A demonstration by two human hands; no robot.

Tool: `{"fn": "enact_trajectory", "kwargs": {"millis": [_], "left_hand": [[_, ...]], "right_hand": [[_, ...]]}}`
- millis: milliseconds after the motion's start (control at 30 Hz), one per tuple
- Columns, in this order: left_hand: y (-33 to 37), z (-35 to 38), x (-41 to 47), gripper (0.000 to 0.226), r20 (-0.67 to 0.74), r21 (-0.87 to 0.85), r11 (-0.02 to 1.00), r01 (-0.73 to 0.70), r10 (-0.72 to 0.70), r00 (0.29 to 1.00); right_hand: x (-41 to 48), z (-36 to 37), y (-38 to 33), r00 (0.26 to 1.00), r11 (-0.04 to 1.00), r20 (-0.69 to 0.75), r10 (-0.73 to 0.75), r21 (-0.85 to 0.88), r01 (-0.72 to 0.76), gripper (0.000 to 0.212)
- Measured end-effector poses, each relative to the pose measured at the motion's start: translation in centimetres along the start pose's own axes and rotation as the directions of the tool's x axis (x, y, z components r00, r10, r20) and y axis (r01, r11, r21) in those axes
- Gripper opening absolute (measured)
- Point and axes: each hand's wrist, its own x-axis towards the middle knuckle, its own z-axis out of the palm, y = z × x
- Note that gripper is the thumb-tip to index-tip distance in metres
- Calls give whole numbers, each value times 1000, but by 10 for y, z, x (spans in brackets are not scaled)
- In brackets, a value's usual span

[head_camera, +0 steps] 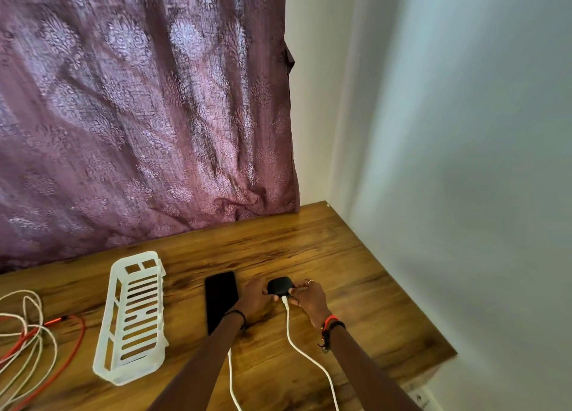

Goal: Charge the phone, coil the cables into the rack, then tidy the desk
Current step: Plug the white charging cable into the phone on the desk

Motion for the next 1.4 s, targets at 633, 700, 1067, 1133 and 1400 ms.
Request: {"fn": "enact_trajectory", "kwargs": {"millis": [633,700,1067,1133,1400], "left_hand": [[43,2,-67,33,-167,-98,983,-157,139,976],[53,13,-75,28,-167,-100,967,-233,214,962],[81,115,-92,26,1,145,869,-474,479,878],[91,129,-102,23,-8,153,842,-517,524,852],[112,186,-98,22,1,236,780,-579,596,803]], "right_hand": [[-102,-41,13,913,984,-373,-167,-128,128,7],[-120,-53,18,881,970,-413,-232,-162,180,10],[-225,-132,88,666,974,-724,-179,-37,221,19],[-238,-147,106,634,974,-762,-133,18,226,15],[-246,-199,190,526,995,-850,43,87,58,18]]}}
